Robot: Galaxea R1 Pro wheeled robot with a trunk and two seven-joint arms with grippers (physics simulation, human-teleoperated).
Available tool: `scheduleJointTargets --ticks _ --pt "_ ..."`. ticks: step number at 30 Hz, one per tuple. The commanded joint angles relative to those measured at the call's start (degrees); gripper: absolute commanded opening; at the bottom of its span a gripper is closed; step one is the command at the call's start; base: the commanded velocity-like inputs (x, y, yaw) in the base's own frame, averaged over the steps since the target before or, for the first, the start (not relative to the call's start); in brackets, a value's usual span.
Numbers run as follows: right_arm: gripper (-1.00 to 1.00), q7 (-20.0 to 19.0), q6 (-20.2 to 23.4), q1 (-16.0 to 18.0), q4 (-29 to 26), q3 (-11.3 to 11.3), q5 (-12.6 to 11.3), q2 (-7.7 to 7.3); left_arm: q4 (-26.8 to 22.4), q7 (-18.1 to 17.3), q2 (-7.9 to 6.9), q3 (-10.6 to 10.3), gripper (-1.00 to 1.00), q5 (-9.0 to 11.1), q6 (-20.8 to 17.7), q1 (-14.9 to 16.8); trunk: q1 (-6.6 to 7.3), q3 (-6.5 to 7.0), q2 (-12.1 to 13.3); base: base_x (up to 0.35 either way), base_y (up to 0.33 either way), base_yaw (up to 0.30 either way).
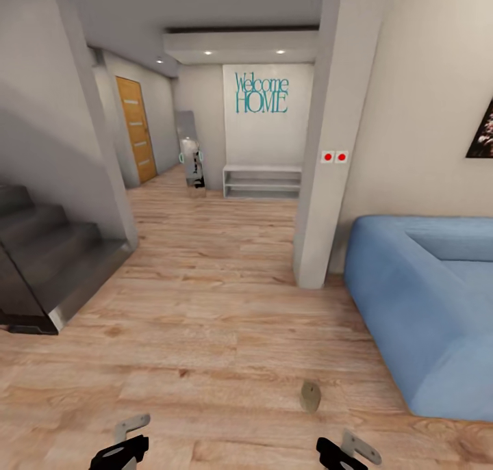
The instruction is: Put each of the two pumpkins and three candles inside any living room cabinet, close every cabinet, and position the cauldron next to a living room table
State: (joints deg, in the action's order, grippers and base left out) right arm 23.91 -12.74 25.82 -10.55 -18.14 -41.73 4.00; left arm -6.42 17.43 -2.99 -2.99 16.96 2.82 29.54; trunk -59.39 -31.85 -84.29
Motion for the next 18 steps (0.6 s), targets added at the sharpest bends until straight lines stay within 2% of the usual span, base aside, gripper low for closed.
scheduleJointTargets --ticks 1,18 --pt "1.0 0.0 0.0 -0.03 0.0 -0.05 0.03 0.05 0.0 -0.01 0.0 0.0 1.0 0.0 0.01 0.0 0.0 0.0 0.0 0.33 0.0 0.0" --pt "1.0 0.51 0.86 -0.02 0.0 -0.06 -0.22 0.14 0.0 -0.01 0.0 0.0 1.0 0.0 0.01 0.01 0.0 0.0 0.0 0.33 0.0 0.0"
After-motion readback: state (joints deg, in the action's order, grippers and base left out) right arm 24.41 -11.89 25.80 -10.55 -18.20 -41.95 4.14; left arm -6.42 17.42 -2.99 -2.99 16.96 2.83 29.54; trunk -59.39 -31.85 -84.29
